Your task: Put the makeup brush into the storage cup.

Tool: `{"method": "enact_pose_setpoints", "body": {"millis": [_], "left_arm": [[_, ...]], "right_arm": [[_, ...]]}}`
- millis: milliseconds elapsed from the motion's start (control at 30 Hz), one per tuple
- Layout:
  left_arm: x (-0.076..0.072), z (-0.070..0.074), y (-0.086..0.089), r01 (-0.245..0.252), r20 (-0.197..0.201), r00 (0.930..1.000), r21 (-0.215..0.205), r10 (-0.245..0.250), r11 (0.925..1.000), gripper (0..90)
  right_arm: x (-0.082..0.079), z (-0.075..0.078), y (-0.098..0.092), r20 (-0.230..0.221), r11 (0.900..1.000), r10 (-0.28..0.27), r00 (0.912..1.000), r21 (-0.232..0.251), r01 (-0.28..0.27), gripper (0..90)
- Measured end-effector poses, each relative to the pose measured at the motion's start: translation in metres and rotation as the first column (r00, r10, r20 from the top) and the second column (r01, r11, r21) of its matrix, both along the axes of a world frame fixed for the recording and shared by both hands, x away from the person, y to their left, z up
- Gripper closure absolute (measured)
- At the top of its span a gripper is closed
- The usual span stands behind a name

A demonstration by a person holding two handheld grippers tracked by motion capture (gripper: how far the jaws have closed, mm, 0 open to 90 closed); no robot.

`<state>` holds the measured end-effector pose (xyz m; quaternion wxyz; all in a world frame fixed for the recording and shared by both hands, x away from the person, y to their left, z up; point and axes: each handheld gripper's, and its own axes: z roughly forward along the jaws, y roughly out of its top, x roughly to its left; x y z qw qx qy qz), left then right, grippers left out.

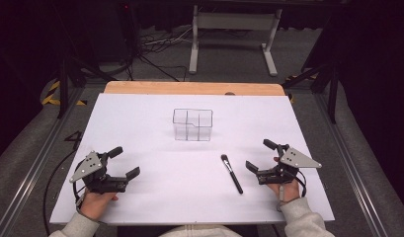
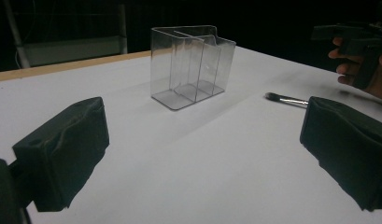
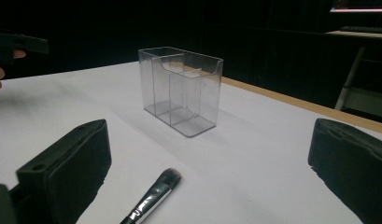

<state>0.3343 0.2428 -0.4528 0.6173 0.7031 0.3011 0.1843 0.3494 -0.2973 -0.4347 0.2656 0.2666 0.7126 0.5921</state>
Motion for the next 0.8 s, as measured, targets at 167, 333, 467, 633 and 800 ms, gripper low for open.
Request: {"method": "enact_pose_setpoints", "body": {"millis": [167, 333, 467, 633, 800], "left_arm": [[-0.001, 0.000, -0.001, 0.002, 0.008, 1.0000, 0.001, -0.002, 1.0000, 2.0], [-0.002, 0.000, -0.002, -0.003, 0.015, 0.9999, 0.012, 0.002, 0.9999, 2.0], [-0.001, 0.000, -0.003, -0.004, 0.014, 0.9999, 0.018, 0.004, 0.9998, 2.1], [-0.001, 0.000, -0.005, 0.001, 0.016, 0.9999, 0.027, -0.001, 0.9996, 2.1], [-0.001, 0.001, -0.005, -0.002, 0.019, 0.9998, 0.026, 0.001, 0.9996, 2.2]], "right_arm": [[0.001, 0.000, -0.001, -0.003, 1.000, -0.014, 0.9999, 0.002, 0.014, 0.0], [0.000, 0.001, 0.001, 0.057, 0.996, -0.090, 0.9943, 0.024, 0.089, 0.0], [0.001, 0.001, 0.003, 0.031, 0.996, -0.090, 0.9955, 0.008, 0.090, 0.0], [-0.001, 0.006, 0.006, 0.022, 0.997, -0.069, 0.9974, -0.015, 0.069, 0.0], [-0.002, 0.017, 0.014, 0.048, 1.000, -0.023, 0.9986, -0.016, 0.023, 0.0]]}}
